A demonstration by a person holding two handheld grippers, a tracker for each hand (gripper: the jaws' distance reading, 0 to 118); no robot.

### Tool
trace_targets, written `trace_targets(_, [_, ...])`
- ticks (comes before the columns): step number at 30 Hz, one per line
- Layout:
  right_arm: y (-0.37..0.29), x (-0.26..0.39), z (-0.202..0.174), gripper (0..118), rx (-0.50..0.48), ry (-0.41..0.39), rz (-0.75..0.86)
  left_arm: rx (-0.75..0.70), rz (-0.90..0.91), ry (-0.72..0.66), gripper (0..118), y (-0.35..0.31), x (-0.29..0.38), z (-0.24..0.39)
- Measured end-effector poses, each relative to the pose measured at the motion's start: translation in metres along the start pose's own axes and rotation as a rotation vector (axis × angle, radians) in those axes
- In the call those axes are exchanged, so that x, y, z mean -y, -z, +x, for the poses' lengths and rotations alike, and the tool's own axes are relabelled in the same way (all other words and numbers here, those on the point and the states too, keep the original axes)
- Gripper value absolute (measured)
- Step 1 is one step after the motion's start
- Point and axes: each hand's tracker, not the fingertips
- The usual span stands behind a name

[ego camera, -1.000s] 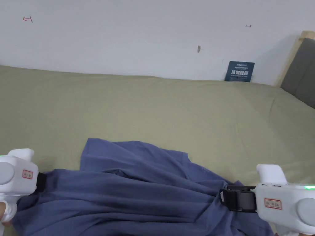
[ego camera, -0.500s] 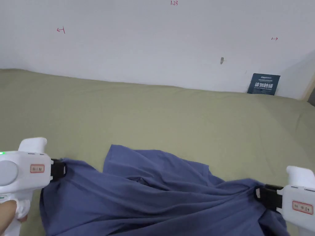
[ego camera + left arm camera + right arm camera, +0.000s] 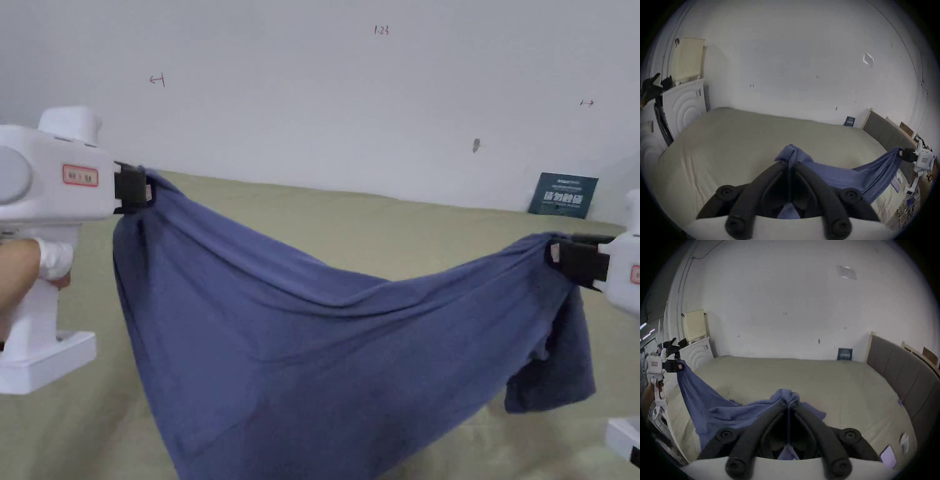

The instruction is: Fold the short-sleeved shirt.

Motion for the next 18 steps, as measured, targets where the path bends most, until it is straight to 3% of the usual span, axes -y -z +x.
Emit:
trace_targets(10, [0.020,-0.078,0.029,0,-0.003,0.007,0.121,-0.012,0.097,-0.026,3,0.012,-0.063,-0.008])
trace_targets(18, [0.025,-0.095,0.058,0,-0.019,0.074,0.162,0.007,0.150,-0.050,2,0.021,-0.080,-0.022])
